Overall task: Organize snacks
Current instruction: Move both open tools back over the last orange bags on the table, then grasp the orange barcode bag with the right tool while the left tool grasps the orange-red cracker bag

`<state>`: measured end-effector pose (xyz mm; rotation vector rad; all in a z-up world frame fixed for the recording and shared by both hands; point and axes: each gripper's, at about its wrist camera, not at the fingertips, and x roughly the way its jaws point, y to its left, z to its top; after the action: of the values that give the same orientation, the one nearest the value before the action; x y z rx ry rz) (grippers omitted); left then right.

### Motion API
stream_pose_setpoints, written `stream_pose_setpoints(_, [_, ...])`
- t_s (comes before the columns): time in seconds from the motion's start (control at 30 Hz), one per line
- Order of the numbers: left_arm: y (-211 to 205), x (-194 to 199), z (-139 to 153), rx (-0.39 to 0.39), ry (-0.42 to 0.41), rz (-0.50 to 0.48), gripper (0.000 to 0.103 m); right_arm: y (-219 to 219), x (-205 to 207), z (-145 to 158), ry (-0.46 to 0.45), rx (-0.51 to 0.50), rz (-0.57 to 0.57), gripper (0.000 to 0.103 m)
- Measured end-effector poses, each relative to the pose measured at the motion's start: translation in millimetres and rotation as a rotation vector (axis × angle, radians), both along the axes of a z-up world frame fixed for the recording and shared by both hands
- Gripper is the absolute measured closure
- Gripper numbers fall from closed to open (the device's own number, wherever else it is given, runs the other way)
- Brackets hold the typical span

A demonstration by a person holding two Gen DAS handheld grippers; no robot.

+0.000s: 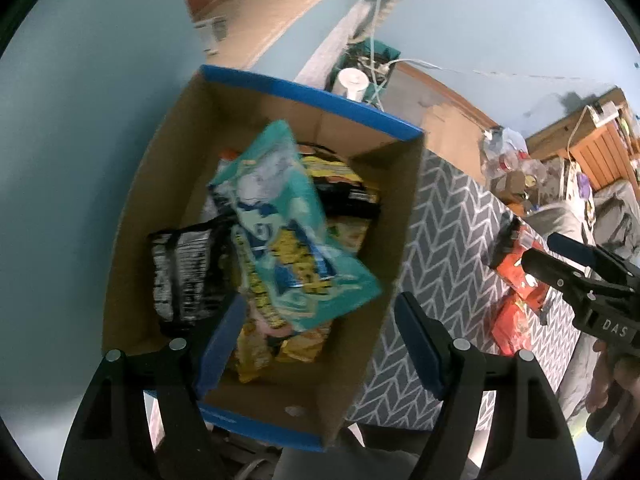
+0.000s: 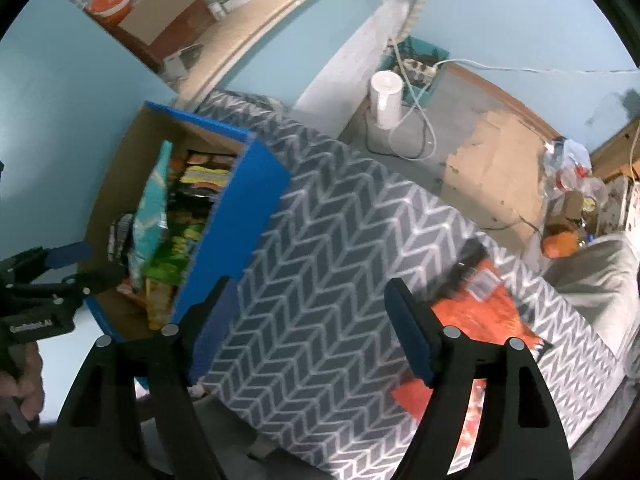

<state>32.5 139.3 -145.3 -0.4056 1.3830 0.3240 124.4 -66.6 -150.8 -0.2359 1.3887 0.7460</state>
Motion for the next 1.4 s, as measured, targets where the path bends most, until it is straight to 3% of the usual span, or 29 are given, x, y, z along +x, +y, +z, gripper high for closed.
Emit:
stream_pose_setpoints(0.4, [-54.3,47.8,-5.8,-0.022,0.022,-0.097,0.025,-71.7,27.3,-23.4,-0.008,-0.112,0.021,0.021])
stream_pose_setpoints(0.73, [-91.7,73.4,-30.2,-0.058,0.071,-0.127,0.025,-102.7,43.5,-69.9,0.01,-0.24,0.189,0.021])
stream_pose_setpoints(1.13, [-120.5,86.8,-63.6,-0.091,0.114,-0.076,0.025,-101.6,46.3,-113.9,0.059,-0.316,0.321,0.021])
stream_pose_setpoints(1.33, [-123.9,89.0,-82.1,-0.102,0.149,-0.035,0.025,-108.3,46.2,-134.3,0.092,-0.34,0.326,0.021])
stream_pose_setpoints(1.4, [-127.1,88.6,-88.3,-0.113,0.163,-0.025,0.025,-112.5,47.0,-139.0,0.107,-0.336,0.323,0.025])
